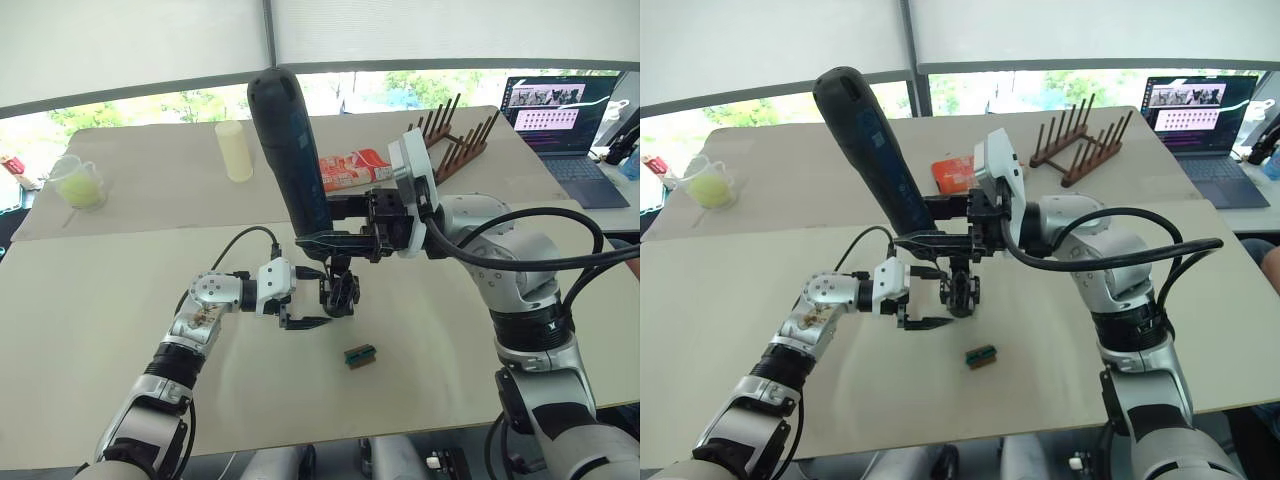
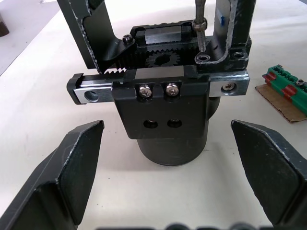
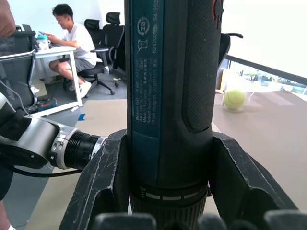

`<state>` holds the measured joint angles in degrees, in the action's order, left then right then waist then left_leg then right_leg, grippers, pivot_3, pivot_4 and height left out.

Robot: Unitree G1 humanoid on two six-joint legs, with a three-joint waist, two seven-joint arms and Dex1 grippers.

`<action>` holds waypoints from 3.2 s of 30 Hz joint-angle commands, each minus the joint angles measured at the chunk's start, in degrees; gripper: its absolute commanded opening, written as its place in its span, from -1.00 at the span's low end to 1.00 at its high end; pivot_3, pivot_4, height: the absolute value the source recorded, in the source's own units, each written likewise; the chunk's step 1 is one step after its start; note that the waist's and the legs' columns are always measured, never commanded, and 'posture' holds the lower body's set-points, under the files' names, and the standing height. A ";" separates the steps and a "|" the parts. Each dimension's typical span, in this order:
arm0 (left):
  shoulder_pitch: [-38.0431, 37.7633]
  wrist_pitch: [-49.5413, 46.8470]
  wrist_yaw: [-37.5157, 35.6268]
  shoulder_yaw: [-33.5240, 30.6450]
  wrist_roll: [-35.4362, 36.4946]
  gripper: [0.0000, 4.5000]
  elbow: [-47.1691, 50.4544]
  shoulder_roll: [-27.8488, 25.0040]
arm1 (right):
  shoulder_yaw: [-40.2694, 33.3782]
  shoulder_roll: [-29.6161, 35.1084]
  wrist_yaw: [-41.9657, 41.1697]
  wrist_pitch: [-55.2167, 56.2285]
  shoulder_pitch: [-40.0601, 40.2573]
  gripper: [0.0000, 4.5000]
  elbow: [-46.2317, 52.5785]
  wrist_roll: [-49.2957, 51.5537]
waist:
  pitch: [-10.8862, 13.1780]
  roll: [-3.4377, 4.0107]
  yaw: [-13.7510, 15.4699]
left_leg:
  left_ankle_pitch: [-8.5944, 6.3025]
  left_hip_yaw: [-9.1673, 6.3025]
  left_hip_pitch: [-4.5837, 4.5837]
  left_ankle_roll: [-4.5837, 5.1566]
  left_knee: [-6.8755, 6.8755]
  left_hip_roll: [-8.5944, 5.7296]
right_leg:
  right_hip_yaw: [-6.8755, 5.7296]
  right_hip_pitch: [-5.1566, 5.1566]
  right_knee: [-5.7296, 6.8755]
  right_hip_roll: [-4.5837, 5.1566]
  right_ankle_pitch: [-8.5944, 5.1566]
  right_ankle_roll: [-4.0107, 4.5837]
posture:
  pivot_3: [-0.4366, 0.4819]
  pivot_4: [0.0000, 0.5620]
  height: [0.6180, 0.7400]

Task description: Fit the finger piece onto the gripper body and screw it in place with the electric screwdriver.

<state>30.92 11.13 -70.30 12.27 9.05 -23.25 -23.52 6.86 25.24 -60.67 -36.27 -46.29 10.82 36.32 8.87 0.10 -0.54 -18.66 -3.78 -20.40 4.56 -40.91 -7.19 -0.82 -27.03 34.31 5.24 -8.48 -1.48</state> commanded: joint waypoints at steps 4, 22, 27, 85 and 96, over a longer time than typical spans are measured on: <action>0.74 0.63 0.19 -0.21 0.04 1.00 1.07 -0.02 | -2.16 -0.07 0.77 -0.36 -0.68 -0.16 3.17 2.12 | 0.00 0.00 -0.07 | 0.00 0.00 0.00 0.00 0.00 0.00 | 0.00 0.00 0.00 0.00 0.00 0.00 | -0.05 -0.47 1.00; 0.44 0.48 0.32 -0.28 0.07 1.00 1.47 -0.19 | -1.63 -0.65 1.77 -0.09 -0.40 -0.16 3.02 2.32 | 0.00 0.00 -0.09 | 0.00 0.00 0.00 0.00 0.00 0.00 | 0.00 0.00 0.01 0.00 0.00 0.00 | -0.05 -0.47 1.00; 0.37 0.50 0.31 -0.27 0.07 1.00 1.55 -0.22 | -1.55 -0.54 1.65 0.22 0.08 -0.16 3.15 2.17 | 0.00 0.00 -0.08 | 0.00 0.00 0.00 0.00 0.00 0.00 | 0.00 0.00 0.01 0.00 0.00 0.00 | -0.05 -0.47 1.00; 0.81 0.80 0.79 -0.37 -0.02 1.00 0.75 -0.06 | -1.34 -0.83 -0.92 2.76 -1.47 -0.16 1.06 0.45 | 0.00 0.00 -0.10 | 0.00 0.00 0.00 0.00 0.00 0.00 | 0.00 -0.01 0.01 -0.01 0.00 0.00 | -0.05 -0.47 1.00; 0.78 0.77 0.80 -0.35 -0.04 1.00 0.85 -0.10 | -1.22 -0.67 -0.64 2.42 -0.43 -0.16 1.54 0.50 | 0.00 0.00 -0.11 | 0.00 0.00 0.00 0.00 0.00 0.00 | 0.00 -0.01 0.01 -0.01 0.00 0.00 | -0.05 -0.47 1.00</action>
<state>30.92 11.14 -69.71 12.27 8.98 -23.25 -23.52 6.96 24.69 -61.20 -35.05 -46.23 10.47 35.92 8.87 0.10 -0.65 -18.66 -3.78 -20.40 4.56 -40.91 -7.19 -0.82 -27.04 34.32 5.24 -8.49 -1.48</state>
